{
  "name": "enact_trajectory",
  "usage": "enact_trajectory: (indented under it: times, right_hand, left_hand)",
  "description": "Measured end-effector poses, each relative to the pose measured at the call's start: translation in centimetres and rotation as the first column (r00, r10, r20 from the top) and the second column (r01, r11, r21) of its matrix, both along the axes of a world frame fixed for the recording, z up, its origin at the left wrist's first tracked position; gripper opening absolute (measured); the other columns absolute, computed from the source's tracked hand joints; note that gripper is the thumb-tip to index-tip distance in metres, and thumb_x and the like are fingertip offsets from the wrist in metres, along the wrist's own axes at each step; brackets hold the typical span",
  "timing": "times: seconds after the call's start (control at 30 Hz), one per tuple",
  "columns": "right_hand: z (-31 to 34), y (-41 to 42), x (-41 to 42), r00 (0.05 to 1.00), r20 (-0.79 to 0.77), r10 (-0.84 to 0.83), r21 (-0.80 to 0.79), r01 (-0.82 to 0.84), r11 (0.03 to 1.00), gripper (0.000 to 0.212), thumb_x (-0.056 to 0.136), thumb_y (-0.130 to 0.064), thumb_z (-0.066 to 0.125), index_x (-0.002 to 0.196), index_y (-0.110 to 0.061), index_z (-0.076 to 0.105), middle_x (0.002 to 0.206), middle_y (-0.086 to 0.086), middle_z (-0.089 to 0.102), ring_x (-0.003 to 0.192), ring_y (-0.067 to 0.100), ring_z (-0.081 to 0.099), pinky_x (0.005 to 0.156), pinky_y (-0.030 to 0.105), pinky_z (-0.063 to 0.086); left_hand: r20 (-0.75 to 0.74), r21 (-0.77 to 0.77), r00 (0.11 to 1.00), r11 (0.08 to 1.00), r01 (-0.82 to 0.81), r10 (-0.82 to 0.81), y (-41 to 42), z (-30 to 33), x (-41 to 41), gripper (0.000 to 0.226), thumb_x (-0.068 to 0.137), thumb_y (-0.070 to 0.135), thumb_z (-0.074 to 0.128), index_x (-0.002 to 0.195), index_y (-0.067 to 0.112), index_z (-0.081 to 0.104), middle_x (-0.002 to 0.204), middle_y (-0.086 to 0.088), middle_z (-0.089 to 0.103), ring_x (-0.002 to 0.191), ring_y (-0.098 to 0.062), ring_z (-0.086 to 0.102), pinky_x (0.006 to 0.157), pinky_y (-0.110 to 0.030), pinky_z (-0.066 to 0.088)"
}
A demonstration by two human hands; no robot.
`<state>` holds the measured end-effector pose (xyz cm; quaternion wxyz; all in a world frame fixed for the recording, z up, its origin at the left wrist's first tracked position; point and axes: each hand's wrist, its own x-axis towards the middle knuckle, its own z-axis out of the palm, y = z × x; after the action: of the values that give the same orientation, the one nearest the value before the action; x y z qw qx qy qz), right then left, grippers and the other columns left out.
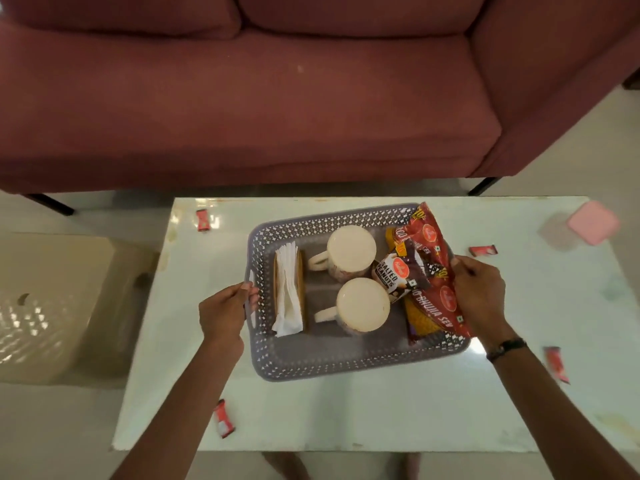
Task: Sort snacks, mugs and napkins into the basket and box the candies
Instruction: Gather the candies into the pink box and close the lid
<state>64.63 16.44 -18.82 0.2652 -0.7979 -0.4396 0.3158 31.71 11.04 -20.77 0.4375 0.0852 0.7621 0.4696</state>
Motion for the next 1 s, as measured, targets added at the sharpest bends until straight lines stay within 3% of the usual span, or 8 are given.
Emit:
enact_trajectory:
  times: [0.13,0.23,0.4,0.57,0.63,0.7,0.9,1.0]
  right_hand:
    - [-1.5,-2.2,5.0,0.998,-0.047,-0.050,-0.047,0.047,0.998,0.030,0.098,-0.021,0.043,0.104,-0.010,0.070,0.088,0.012,0.072,0.063,0.018,0.061,0.054,0.016,0.039]
    - [-3.6,-3.4,7.3,0.992,-0.103,-0.068,-0.080,0.060,0.995,0.029,0.098,-0.022,0.044,0.107,-0.010,0.069,0.091,0.013,0.073,0.065,0.020,0.064,0.054,0.016,0.041]
    - [-6.5,-4.1,8.8,0.986,-0.163,-0.042,-0.116,0.023,0.993,0.031,0.099,-0.023,0.043,0.104,-0.008,0.070,0.092,0.012,0.074,0.066,0.019,0.066,0.055,0.015,0.042]
    - [-8.1,-3.8,8.6,0.984,-0.179,-0.009,-0.118,-0.012,0.993,0.031,0.099,-0.023,0.043,0.101,-0.007,0.069,0.093,0.012,0.074,0.070,0.020,0.066,0.058,0.013,0.043]
    - [-8.5,-3.6,8.5,0.984,-0.179,-0.011,-0.119,-0.011,0.993,0.031,0.099,-0.024,0.043,0.101,-0.006,0.069,0.095,0.013,0.074,0.073,0.021,0.066,0.060,0.013,0.044]
    - [-8.7,-3.4,8.6,0.984,-0.177,-0.022,-0.122,0.000,0.993,0.032,0.099,-0.025,0.043,0.104,-0.005,0.069,0.098,0.013,0.073,0.076,0.023,0.067,0.064,0.014,0.045]
    - [-9.0,-2.8,9.3,0.988,-0.149,-0.050,-0.117,0.033,0.993,0.033,0.099,-0.027,0.044,0.108,-0.006,0.069,0.099,0.014,0.073,0.078,0.025,0.069,0.064,0.015,0.045]
    - [-9.0,-2.8,9.8,0.987,-0.144,-0.072,-0.114,0.056,0.992,0.033,0.098,-0.027,0.045,0.110,-0.008,0.068,0.100,0.015,0.073,0.079,0.026,0.069,0.069,0.022,0.050]
  left_hand:
    - [0.001,-0.078,0.999,0.996,0.050,-0.050,0.0,-2.9,3.6,0.010,0.085,0.010,0.064,0.081,0.004,0.070,0.050,0.008,0.069,0.061,-0.013,0.067,0.078,-0.030,0.055]
    - [0.053,-0.135,0.994,0.985,0.103,-0.097,0.0,-5.0,5.1,0.023,0.089,0.012,0.058,0.104,-0.004,0.064,0.048,0.011,0.067,0.048,-0.001,0.064,0.059,-0.014,0.055]
    - [-0.011,-0.191,0.996,0.977,0.090,-0.093,0.1,-7.4,6.1,0.023,0.092,0.013,0.053,0.104,-0.002,0.064,0.048,0.015,0.067,0.048,0.003,0.063,0.053,-0.008,0.052]
    - [-0.081,-0.205,0.996,0.978,0.029,-0.046,0.9,-8.0,6.6,0.015,0.088,0.015,0.060,0.094,0.003,0.068,0.056,0.005,0.068,0.058,-0.007,0.064,0.072,-0.019,0.051]
    - [-0.052,-0.217,0.997,0.975,0.046,-0.059,1.6,-8.2,6.5,0.014,0.089,0.016,0.059,0.094,0.005,0.067,0.052,0.008,0.068,0.063,-0.009,0.063,0.073,-0.020,0.049]
    - [0.011,-0.245,0.997,0.967,0.076,-0.076,2.0,-9.0,5.8,0.021,0.090,0.017,0.056,0.100,0.000,0.065,0.046,0.012,0.066,0.054,-0.003,0.065,0.070,-0.018,0.049]
    - [0.052,-0.253,0.992,0.960,0.123,-0.113,2.7,-9.1,7.1,0.020,0.093,0.013,0.051,0.110,0.006,0.059,0.080,-0.003,0.063,0.044,0.002,0.062,0.047,-0.007,0.049]
    - [0.068,-0.275,0.985,0.946,0.169,-0.156,3.2,-9.3,7.2,0.029,0.094,0.017,0.050,0.115,0.000,0.059,0.085,-0.004,0.068,0.047,0.003,0.064,0.058,-0.012,0.050]
